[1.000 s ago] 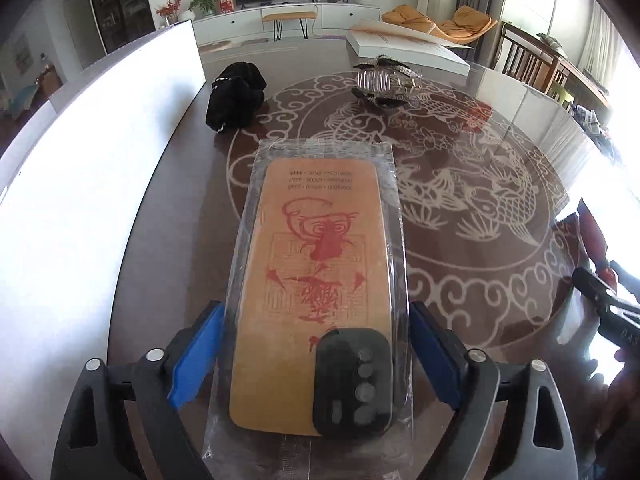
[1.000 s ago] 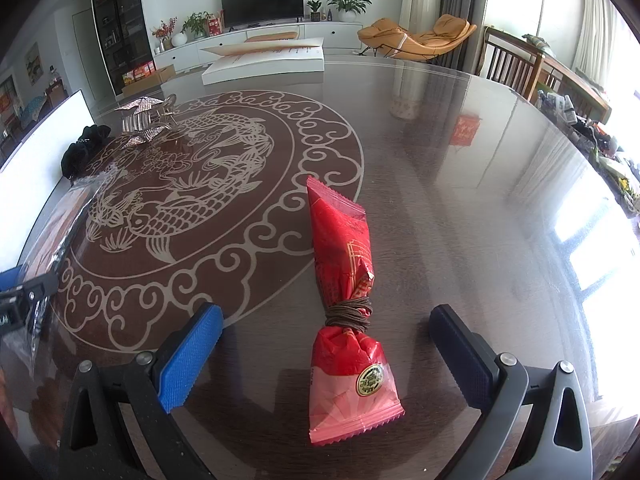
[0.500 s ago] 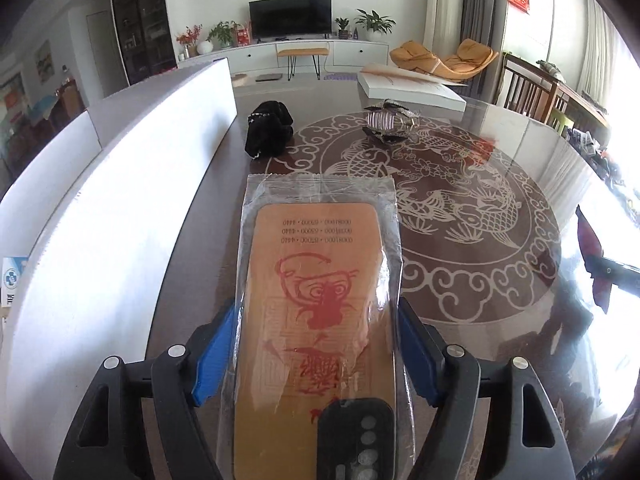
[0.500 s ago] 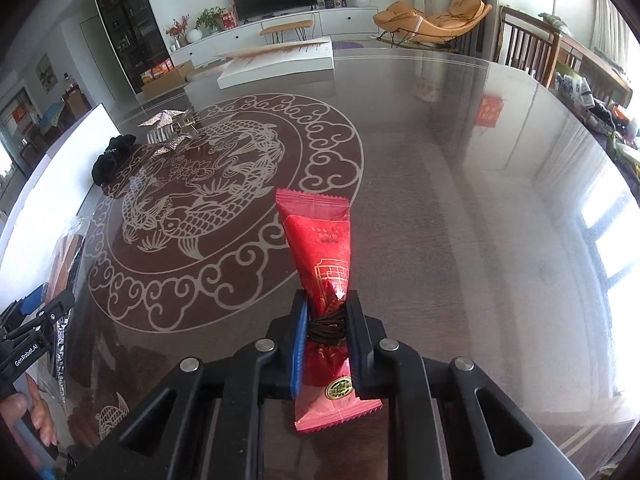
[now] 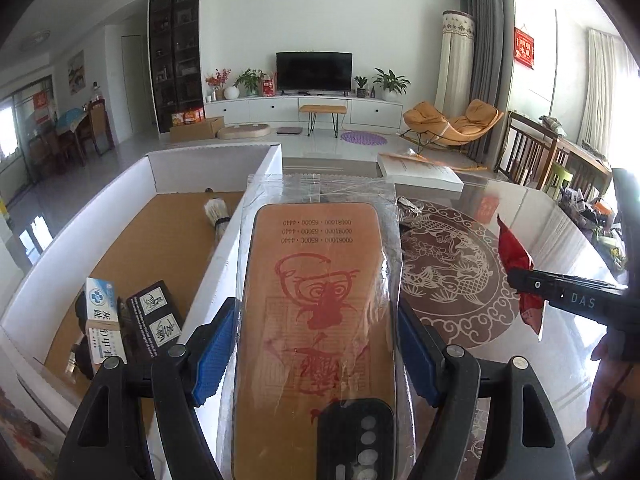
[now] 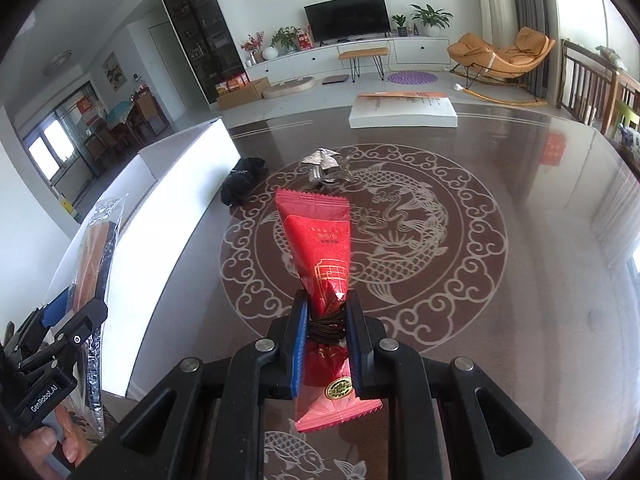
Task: Organize objects
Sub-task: 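Carry the phone case and red snack into the white bin and release both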
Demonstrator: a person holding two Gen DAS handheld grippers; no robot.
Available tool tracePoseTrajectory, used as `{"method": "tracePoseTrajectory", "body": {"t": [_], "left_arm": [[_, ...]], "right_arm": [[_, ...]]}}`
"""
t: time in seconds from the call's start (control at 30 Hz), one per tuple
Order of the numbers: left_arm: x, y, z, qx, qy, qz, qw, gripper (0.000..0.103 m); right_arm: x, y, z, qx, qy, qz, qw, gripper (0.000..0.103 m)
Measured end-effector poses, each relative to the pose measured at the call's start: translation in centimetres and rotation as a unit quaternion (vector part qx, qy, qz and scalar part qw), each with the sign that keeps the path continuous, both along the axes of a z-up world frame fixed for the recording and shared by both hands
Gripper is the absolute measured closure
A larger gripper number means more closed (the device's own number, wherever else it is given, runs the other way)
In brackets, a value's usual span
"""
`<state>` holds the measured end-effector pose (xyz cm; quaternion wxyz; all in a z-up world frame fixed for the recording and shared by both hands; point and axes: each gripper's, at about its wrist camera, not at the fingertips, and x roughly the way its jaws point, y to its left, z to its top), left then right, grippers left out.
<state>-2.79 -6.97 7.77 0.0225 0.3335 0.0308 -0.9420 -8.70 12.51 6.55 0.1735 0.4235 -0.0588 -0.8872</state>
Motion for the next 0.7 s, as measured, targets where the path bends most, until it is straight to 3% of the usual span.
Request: {"method": "tracePoseTrajectory", "body": {"t": [0.17,0.23,0.33,0.43,0.47,0.53,0.6,0.67,0.7], "left_arm": [[0.4,-8.5,4.2,0.047,0.025,0.049,0.9974,0.029],[-0.4,-12.6,4.6,0.044,0.02,0.08,0.9956,0.029],[-2.7,-17.9,3.1,0.029,-0.014,0.12,0.9923,0.029],[-4.7,-21.2,0.5,0.005,-0.056,0.145,0.9878,0.029],[-5.3,-21.9,-0.7,-0.006,-0.073,0.152,0.9856,0.029],[-6.1,-22.6,-2.7,-0.026,-0.105,0.167,0.98,0.028],[-5.5,-22.9,-4.1,-0.03,-0.121,0.175,0.9766,0.028],[-4.3,-22.7,-4.5,-0.019,-0.104,0.173,0.9792,0.026],[-3.8,-22.4,-4.5,-0.013,-0.094,0.172,0.9806,0.019]], "right_arm": [[-0.6,-10.5,4.3,-0.026,0.031,0.092,0.995,0.085],[-0.8,-15.2,5.5,-0.035,0.038,0.131,0.99,0.085],[-1.1,-21.7,5.9,-0.028,0.043,0.178,0.983,0.085],[-1.9,-26.9,4.5,-0.025,0.031,0.208,0.977,0.083],[-2.2,-28.2,3.7,-0.025,0.016,0.215,0.976,0.079],[-2.9,-29.8,2.0,-0.029,-0.011,0.224,0.974,0.041],[-2.8,-29.1,1.4,-0.04,-0.004,0.218,0.975,0.035],[-2.3,-27.5,1.1,-0.04,0.017,0.213,0.976,0.029],[-2.0,-26.4,0.9,-0.032,0.031,0.206,0.978,0.023]]}}
